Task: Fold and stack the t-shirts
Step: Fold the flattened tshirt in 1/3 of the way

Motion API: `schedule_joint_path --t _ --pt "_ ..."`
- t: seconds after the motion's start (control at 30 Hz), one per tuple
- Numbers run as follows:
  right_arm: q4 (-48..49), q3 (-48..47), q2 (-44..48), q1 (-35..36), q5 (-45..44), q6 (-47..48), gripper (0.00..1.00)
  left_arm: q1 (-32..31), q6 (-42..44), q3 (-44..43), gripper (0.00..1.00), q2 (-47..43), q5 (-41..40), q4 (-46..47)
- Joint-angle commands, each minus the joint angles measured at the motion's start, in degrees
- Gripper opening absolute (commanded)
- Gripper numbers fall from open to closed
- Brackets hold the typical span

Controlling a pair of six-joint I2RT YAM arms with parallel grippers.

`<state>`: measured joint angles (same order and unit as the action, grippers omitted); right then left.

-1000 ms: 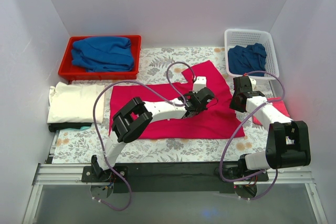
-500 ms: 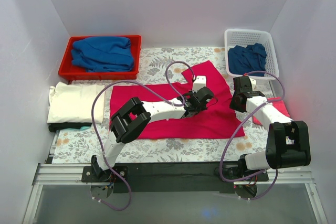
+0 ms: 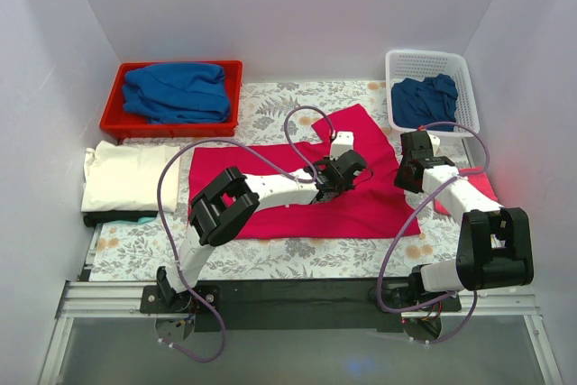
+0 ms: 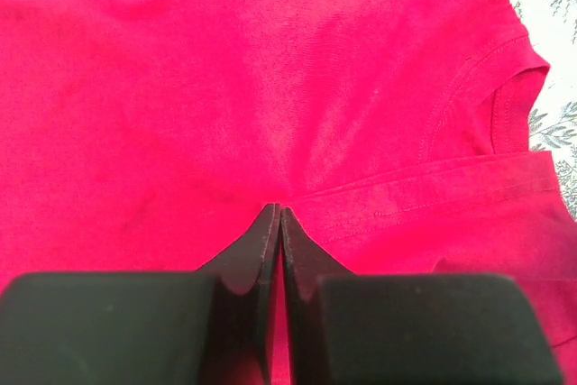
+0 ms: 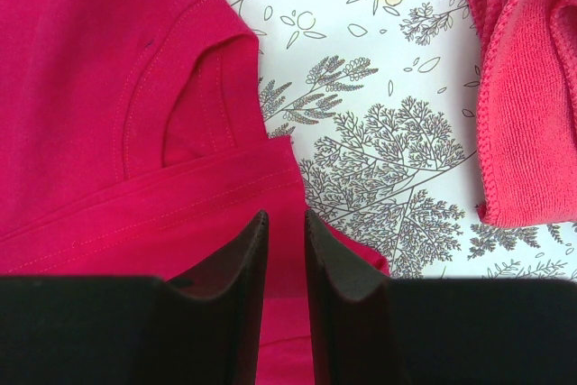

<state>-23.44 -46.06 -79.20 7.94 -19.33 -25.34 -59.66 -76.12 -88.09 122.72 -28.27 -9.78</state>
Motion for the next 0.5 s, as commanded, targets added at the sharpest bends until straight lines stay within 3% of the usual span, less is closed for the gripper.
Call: schedule_joint_path --t 0.0,0.1,0.2,0.47 --pt "1.47 -0.17 1.5 -0.12 -0.27 -0.5 0.28 -0.02 0.88 -0.59 0.08 -3.45 -0.82 0.99" --pt "1.47 -0.25 1.24 -0.12 -0.18 -0.5 0.28 -0.02 1.06 -0.59 0.23 -3.45 -0.73 0.99" --pt "1.47 -0.25 1.15 -0.21 -0.18 -0.5 0.27 -0.02 1.23 -0.76 0.27 -3.27 -0.47 0.99" --pt "1.47 0.1 1.59 -0.12 -0.53 -0.58 0.27 -0.11 0.8 -0.94 0.22 -1.96 0.41 0.9"
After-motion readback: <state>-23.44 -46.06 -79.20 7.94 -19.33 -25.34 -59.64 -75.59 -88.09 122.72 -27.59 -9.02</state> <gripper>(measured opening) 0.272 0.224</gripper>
